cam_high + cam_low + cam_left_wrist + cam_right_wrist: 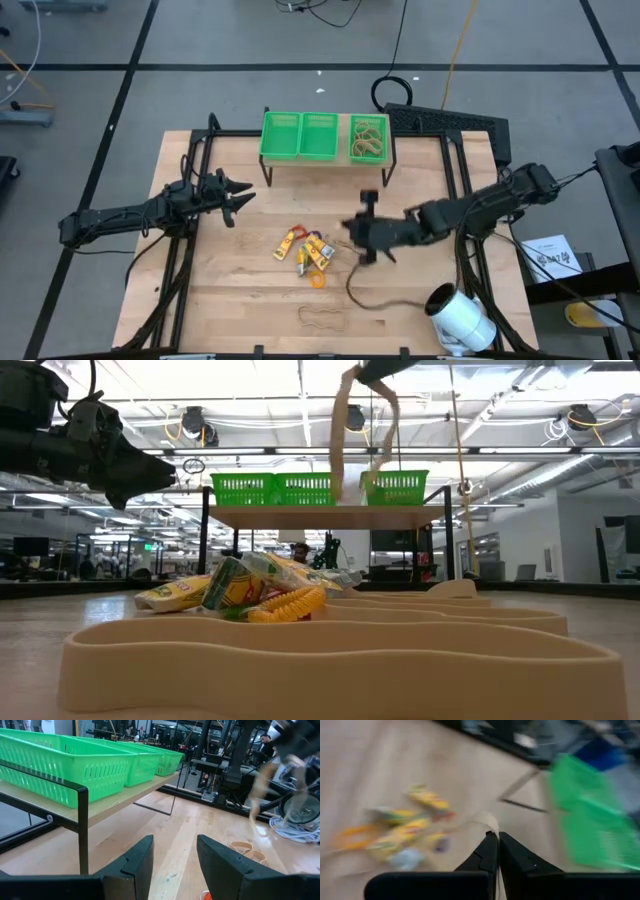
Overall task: Pick & Place Office Desk Supplies
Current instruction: Put the brown rubber band into the right green bin on the shelf
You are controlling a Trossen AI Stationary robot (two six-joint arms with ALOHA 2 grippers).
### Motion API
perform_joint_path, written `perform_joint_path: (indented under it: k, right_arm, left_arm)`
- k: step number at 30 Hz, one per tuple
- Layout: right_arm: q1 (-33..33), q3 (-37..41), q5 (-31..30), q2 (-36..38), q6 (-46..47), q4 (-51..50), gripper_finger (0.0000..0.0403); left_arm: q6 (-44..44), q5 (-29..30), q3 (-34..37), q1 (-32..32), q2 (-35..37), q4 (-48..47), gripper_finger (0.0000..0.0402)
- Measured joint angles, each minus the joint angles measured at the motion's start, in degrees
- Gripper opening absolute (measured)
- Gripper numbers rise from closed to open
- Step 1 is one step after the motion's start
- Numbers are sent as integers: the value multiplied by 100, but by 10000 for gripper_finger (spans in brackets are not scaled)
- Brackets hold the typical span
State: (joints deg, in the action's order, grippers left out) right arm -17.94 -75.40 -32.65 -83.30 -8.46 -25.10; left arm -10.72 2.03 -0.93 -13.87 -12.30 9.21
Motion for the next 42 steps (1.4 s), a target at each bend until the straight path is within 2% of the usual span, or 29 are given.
perform_joint_path:
  k: [8, 18, 29, 37, 42]
  right_arm:
    - [1035, 0, -655, 292, -1173, 951, 4]
    - [2361, -4, -653, 460, -2064, 1696, 4]
    - [3321, -7, -655, 802, -2019, 1589, 4]
    - [3610, -6, -624, 837, -1417, 877, 4]
    - [3639, 371, -614, 837, -1190, 1049, 4]
  left_arm:
    - [0, 1, 0, -2, 0, 0, 159]
    - [0, 0, 0, -2, 0, -8, 159]
    - [-2, 2, 0, -2, 0, -11, 159]
    - [0, 0, 0, -2, 0, -5, 159]
    - [0, 0, 0, -1, -2, -2, 159]
